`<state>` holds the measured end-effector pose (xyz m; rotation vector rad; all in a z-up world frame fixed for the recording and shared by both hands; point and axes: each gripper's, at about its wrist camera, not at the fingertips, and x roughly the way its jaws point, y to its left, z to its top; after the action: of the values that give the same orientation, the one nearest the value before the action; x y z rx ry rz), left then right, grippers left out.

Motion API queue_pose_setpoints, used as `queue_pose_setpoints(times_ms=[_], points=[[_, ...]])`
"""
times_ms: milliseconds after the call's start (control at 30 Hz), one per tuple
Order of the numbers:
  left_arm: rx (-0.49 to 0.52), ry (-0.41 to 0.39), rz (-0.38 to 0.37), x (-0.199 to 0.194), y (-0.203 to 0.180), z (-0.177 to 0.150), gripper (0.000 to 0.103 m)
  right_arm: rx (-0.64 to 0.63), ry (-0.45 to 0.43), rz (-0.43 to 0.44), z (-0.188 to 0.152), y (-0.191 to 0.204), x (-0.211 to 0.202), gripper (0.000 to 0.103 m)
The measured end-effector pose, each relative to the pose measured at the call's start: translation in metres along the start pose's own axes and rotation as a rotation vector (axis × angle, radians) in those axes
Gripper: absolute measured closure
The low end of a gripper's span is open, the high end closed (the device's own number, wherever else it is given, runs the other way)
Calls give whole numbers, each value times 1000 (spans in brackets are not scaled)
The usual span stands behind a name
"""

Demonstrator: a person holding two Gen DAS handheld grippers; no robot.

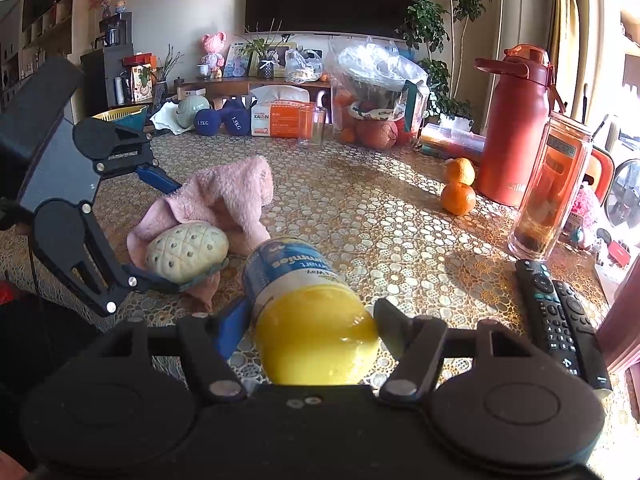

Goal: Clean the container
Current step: 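Grasp the pineapple plush together with the towel using the left gripper, then rub the towel and plush along the bottle side with the left gripper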

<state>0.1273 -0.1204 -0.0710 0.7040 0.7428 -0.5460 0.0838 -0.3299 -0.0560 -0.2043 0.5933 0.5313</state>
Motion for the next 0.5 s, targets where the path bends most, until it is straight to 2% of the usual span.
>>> queue_pose_setpoints(times_ms=[33,100,233,433,500], points=[[-16,-3,-1,0,1,0,12,0,1,0,-1,0,0,36],[-38,-19,-4,-4,0,1,29,0,3,1,-1,0,0,36],[-81,-48,9,-13,-2,2,52,5,4,2,-1,0,-1,36],[-214,-81,9,-25,10,6,68,0,4,-4,0,2,-1,36],[-290,-99,-7,-33,19,8,75,-2,4,-5,1,2,-1,36]])
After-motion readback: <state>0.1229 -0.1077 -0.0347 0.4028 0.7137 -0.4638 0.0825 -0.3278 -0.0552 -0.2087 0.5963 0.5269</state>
